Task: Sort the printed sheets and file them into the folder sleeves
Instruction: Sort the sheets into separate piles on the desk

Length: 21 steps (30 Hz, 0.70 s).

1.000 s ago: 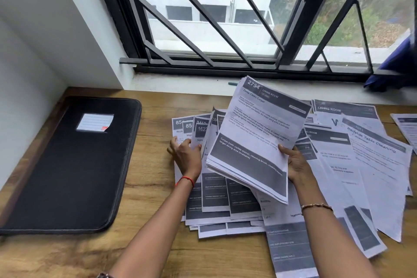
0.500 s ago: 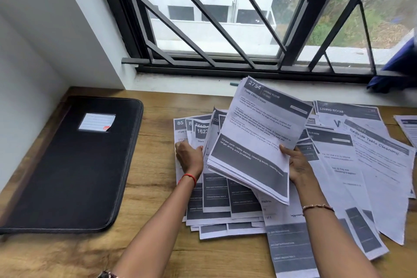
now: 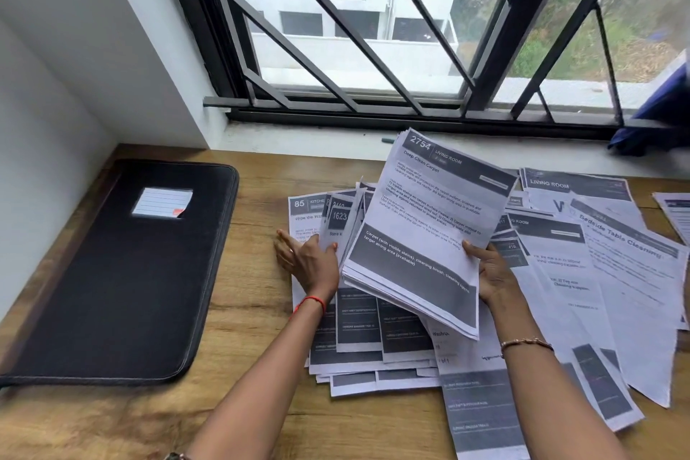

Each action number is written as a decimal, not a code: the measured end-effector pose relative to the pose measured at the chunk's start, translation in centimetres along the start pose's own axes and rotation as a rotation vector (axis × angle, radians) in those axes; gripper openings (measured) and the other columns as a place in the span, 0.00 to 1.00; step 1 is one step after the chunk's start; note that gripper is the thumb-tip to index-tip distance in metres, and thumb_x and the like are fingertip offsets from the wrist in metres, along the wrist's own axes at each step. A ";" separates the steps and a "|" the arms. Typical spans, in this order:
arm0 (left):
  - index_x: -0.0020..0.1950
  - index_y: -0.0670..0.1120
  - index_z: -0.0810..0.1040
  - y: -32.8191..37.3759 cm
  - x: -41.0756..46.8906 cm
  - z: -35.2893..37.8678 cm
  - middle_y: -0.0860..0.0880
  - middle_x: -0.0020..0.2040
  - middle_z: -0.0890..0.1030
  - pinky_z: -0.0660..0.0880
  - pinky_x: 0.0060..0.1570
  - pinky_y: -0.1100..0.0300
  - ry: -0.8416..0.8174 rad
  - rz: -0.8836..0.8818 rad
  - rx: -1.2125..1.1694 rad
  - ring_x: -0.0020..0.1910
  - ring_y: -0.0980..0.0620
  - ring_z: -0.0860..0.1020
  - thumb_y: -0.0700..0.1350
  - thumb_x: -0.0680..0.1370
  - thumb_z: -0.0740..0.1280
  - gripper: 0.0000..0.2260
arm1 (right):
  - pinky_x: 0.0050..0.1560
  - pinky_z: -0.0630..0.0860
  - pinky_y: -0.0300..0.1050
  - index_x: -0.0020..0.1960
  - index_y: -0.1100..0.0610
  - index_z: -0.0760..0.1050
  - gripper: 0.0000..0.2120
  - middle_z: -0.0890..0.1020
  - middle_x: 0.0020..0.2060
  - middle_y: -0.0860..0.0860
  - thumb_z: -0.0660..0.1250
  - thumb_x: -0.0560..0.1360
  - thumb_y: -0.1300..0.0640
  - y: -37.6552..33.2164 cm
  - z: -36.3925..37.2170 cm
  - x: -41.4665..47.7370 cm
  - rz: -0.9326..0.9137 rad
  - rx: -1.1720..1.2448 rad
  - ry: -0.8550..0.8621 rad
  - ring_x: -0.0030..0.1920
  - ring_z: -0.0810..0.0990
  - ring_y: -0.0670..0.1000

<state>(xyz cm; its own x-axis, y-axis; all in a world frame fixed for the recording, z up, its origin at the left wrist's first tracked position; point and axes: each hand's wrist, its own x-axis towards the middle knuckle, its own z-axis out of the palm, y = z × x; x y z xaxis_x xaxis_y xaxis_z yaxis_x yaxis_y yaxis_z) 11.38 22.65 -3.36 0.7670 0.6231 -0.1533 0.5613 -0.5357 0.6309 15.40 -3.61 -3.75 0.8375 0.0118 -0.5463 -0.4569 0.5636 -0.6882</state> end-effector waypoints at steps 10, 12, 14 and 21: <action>0.57 0.38 0.79 0.5 0.4 -0.6 0.41 0.66 0.64 0.66 0.60 0.49 0.026 -0.032 -0.095 0.60 0.38 0.69 0.42 0.73 0.71 0.15 | 0.38 0.82 0.54 0.52 0.55 0.75 0.15 0.85 0.39 0.51 0.59 0.74 0.71 0.2 -0.1 0.2 -0.003 0.012 -0.003 0.39 0.85 0.53; 0.56 0.35 0.79 0.6 0.3 -0.8 0.39 0.65 0.65 0.70 0.58 0.50 0.038 -0.003 -0.154 0.57 0.38 0.72 0.39 0.73 0.70 0.13 | 0.38 0.82 0.54 0.52 0.55 0.75 0.15 0.85 0.39 0.51 0.60 0.73 0.71 0.1 -0.1 0.1 -0.003 0.021 -0.020 0.39 0.85 0.53; 0.53 0.33 0.79 0.7 0.3 -1.3 0.38 0.64 0.65 0.71 0.53 0.56 0.065 0.024 -0.205 0.54 0.40 0.74 0.34 0.73 0.67 0.10 | 0.39 0.82 0.55 0.54 0.55 0.75 0.16 0.85 0.40 0.51 0.60 0.73 0.71 0.2 -0.2 0.2 -0.004 0.024 -0.026 0.40 0.85 0.54; 0.26 0.41 0.72 1.7 1.3 -3.6 0.44 0.27 0.70 0.58 0.27 0.59 0.175 0.249 -0.295 0.26 0.52 0.65 0.33 0.74 0.66 0.16 | 0.36 0.82 0.54 0.52 0.55 0.75 0.15 0.85 0.39 0.51 0.59 0.74 0.72 0.2 -0.3 0.2 0.005 0.016 0.004 0.38 0.85 0.53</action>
<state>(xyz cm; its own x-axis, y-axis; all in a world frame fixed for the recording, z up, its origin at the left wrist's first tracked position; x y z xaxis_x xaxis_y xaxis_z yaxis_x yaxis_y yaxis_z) 12.23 24.63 0.21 0.7893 0.5963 0.1465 0.2332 -0.5118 0.8268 15.40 -3.76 -4.12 0.8343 0.0115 -0.5513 -0.4559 0.5766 -0.6780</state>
